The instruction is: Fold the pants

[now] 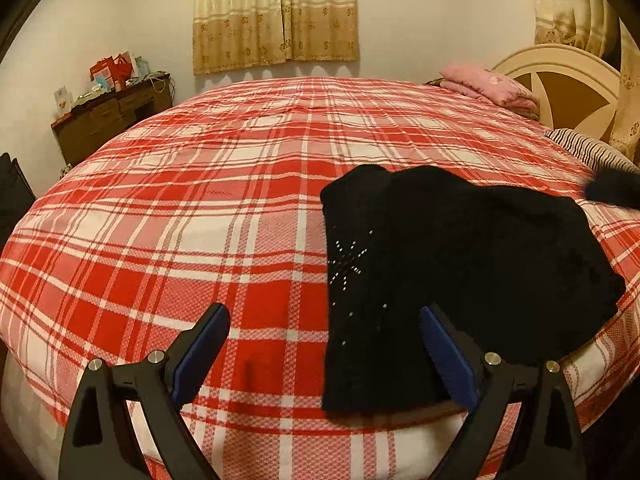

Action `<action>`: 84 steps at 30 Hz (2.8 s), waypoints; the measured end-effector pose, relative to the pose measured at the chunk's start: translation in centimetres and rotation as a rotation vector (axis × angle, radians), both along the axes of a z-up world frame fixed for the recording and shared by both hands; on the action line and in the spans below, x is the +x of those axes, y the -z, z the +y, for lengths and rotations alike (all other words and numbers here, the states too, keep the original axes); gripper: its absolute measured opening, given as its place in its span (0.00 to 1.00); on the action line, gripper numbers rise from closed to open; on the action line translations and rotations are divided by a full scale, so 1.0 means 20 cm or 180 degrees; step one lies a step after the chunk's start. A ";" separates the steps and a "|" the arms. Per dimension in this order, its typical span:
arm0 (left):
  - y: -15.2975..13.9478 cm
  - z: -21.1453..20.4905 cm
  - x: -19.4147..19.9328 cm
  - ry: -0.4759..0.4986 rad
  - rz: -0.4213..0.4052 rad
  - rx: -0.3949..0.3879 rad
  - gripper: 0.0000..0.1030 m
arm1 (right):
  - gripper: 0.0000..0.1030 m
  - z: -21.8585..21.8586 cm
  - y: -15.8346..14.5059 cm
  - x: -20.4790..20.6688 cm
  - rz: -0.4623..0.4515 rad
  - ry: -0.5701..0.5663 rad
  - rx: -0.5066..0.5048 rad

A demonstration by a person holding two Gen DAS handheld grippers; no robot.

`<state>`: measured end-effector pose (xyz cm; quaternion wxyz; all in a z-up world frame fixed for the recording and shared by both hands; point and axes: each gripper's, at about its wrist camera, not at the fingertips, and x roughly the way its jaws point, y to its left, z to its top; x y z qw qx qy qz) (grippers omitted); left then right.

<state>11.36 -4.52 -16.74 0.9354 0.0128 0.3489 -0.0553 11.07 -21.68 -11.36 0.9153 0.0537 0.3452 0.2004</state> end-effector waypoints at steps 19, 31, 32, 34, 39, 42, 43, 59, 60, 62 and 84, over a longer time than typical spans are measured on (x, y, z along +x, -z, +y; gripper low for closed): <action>0.14 0.05 0.01 0.0135 0.0027 -0.0437 0.97 | 0.17 0.76 0.19 0.78 0.1226 -0.0811 -0.0250; 0.04 0.07 -0.04 -0.0026 -0.0183 -0.0303 0.98 | 0.60 0.61 0.19 0.76 0.1024 -0.0616 -0.0062; 0.01 0.07 -0.05 -0.0045 -0.0262 -0.0266 0.98 | 0.60 0.53 0.14 0.72 0.0969 -0.0599 0.0056; -0.04 0.05 -0.06 0.0006 -0.0344 -0.0283 0.98 | 0.62 0.37 0.05 0.63 0.0848 -0.0510 0.0127; -0.09 -0.09 -0.01 0.0194 -0.0345 -0.0159 0.98 | 0.65 -0.11 -0.03 0.38 0.0659 0.0087 0.0154; -0.07 -0.17 0.03 0.0249 -0.0205 -0.0096 0.98 | 0.65 -0.28 0.04 0.22 0.0701 0.0283 0.0151; -0.07 -0.18 0.02 0.0259 -0.0190 -0.0084 0.98 | 0.65 -0.31 0.05 0.18 0.0720 0.0335 0.0090; 0.00 -0.21 0.02 0.0259 -0.0045 0.0159 0.98 | 0.46 -0.35 0.35 -0.01 0.1087 0.0268 -0.0035; -0.02 -0.19 0.02 0.0220 -0.0071 0.0150 0.98 | 0.46 -0.36 0.35 -0.02 0.1067 0.0258 -0.0055; -0.04 -0.13 0.04 0.0147 -0.0091 0.0084 0.98 | 0.46 -0.35 0.35 -0.02 0.1047 0.0251 -0.0082; 0.02 -0.09 0.19 0.0158 0.0144 -0.0061 0.98 | 0.65 -0.35 0.29 0.14 0.0909 0.0590 -0.0135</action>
